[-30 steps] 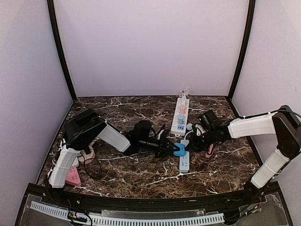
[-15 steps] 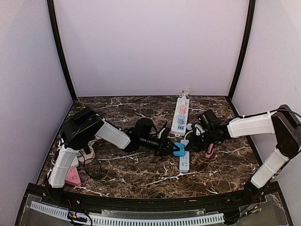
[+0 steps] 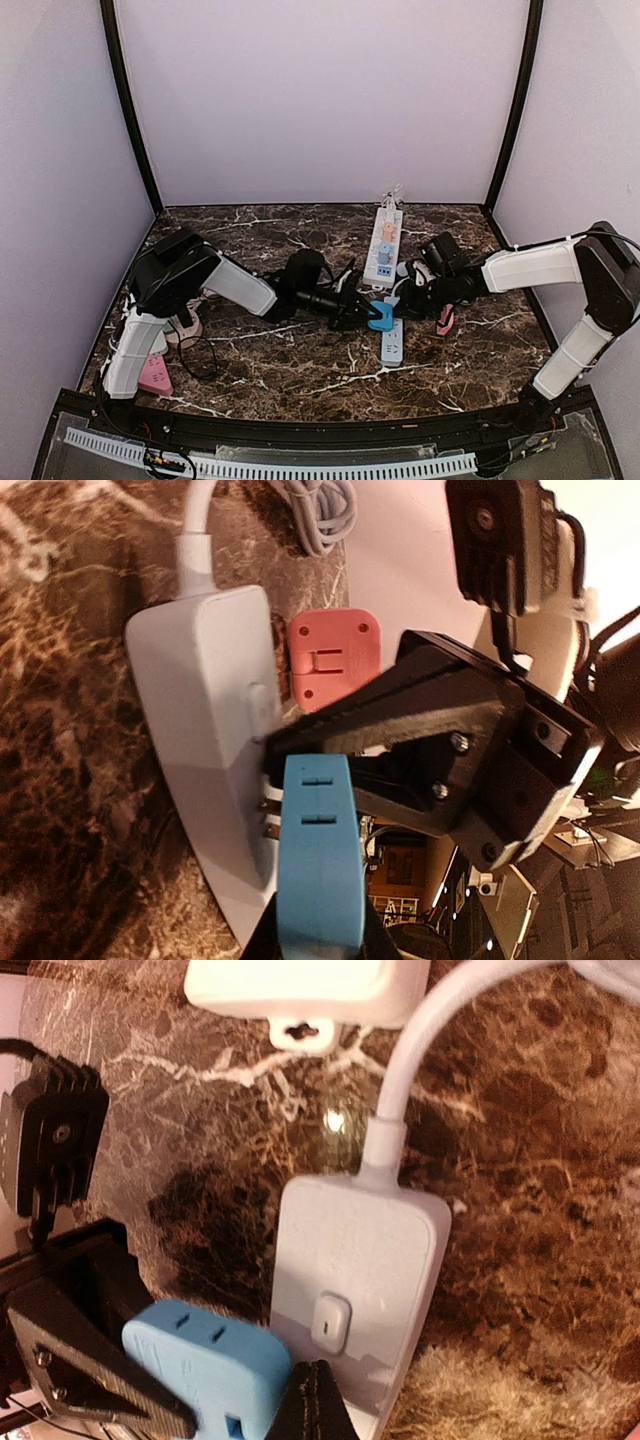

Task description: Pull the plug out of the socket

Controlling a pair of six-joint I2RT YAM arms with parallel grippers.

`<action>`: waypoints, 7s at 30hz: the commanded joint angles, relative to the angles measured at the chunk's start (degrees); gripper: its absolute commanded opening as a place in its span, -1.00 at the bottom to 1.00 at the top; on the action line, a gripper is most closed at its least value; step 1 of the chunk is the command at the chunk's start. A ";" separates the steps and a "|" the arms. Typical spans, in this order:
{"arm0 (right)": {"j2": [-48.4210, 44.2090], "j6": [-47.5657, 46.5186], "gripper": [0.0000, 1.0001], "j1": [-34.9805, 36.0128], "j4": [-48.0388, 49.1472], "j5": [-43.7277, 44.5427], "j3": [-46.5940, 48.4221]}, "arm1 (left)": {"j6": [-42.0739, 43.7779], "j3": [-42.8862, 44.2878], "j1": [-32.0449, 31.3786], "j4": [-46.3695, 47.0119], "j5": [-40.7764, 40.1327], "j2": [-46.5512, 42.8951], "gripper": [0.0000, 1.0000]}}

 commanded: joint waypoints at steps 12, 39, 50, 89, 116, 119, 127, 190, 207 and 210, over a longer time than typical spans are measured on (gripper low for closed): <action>2.65 0.40 -1.00 1.23 -0.80 -1.59 -4.98 | -2.18 -0.71 -0.43 7.82 1.45 -7.07 -1.00; -22.01 -8.33 0.02 -1.01 -11.18 5.07 8.84 | 44.68 22.40 9.64 -80.49 -49.79 -20.01 -1.00; -23.81 -11.49 0.54 -1.43 -12.36 5.28 10.80 | 55.88 36.84 14.77 -96.76 -80.58 -10.54 -0.96; -23.88 -12.27 0.83 -1.91 -14.66 4.70 9.41 | 61.73 52.48 22.91 -105.87 -90.30 11.54 -0.26; 2.75 -8.51 0.83 -1.09 -18.08 22.30 26.97 | 57.28 41.02 22.64 -97.71 -63.79 -3.75 0.29; 8.44 -8.59 0.70 -1.06 -19.58 24.59 32.56 | 54.85 36.12 22.52 -93.31 -59.07 -8.56 0.29; 22.32 -8.47 0.29 -1.09 -24.87 28.94 47.21 | 49.38 19.28 21.64 -82.28 -45.09 -20.37 0.29; 21.65 -11.75 -0.41 24.79 -27.11 27.18 40.81 | 0.85 -18.06 13.38 -13.66 -9.34 -19.85 -0.81; 22.24 -12.23 -0.21 24.79 -27.44 29.36 41.90 | 0.46 -18.51 11.91 -13.34 -10.39 -16.65 -1.00; 22.68 -12.41 -0.23 24.78 -27.43 29.68 42.68 | 0.62 -18.37 11.48 -14.09 -10.62 -16.24 -1.00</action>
